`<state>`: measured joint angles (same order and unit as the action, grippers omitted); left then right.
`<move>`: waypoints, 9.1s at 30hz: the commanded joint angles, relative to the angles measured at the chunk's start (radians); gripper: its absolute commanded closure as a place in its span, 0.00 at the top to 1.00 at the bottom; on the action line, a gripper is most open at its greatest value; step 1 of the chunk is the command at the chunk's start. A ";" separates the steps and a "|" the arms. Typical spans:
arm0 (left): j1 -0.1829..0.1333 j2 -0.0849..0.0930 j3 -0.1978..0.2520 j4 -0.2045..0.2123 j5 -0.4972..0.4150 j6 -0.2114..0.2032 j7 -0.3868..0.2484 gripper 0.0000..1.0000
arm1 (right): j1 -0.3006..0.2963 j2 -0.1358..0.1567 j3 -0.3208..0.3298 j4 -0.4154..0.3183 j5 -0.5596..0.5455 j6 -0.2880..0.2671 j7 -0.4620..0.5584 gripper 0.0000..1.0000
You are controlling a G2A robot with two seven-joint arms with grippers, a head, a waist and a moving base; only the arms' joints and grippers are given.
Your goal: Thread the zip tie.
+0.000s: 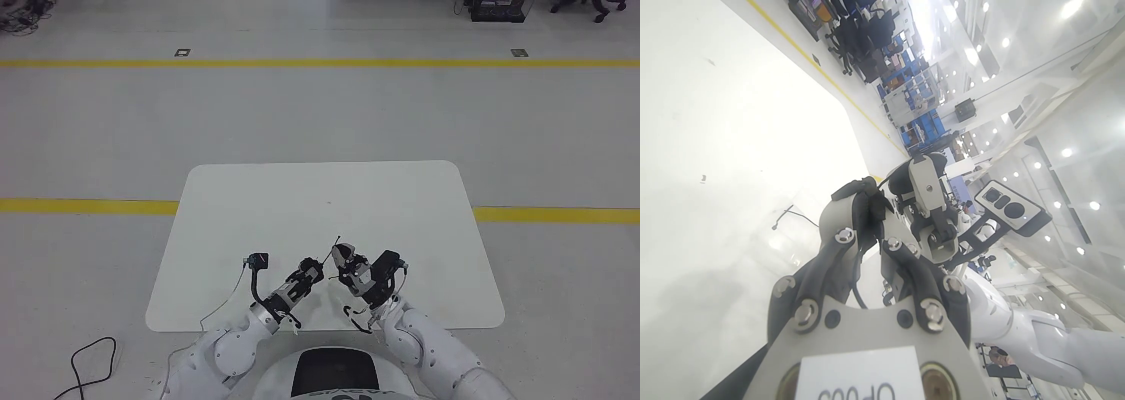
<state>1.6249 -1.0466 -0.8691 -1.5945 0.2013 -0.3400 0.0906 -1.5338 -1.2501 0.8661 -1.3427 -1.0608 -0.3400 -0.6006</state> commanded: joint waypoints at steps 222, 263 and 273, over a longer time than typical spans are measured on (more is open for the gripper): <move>0.000 0.000 0.000 0.000 0.000 0.000 0.000 0.00 | 0.022 0.006 -0.063 0.015 0.012 0.000 -0.034 0.00; 0.000 0.000 0.000 0.000 0.000 0.000 0.000 0.00 | 0.069 0.054 -0.172 0.028 0.234 0.000 -0.047 0.00; 0.000 0.000 0.000 0.000 0.000 0.000 0.000 0.00 | 0.102 0.076 -0.236 0.034 0.349 0.000 -0.059 0.00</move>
<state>1.6249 -1.0466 -0.8691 -1.5945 0.2013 -0.3400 0.0906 -1.4364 -1.1762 0.6363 -1.3100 -0.7236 -0.3400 -0.6593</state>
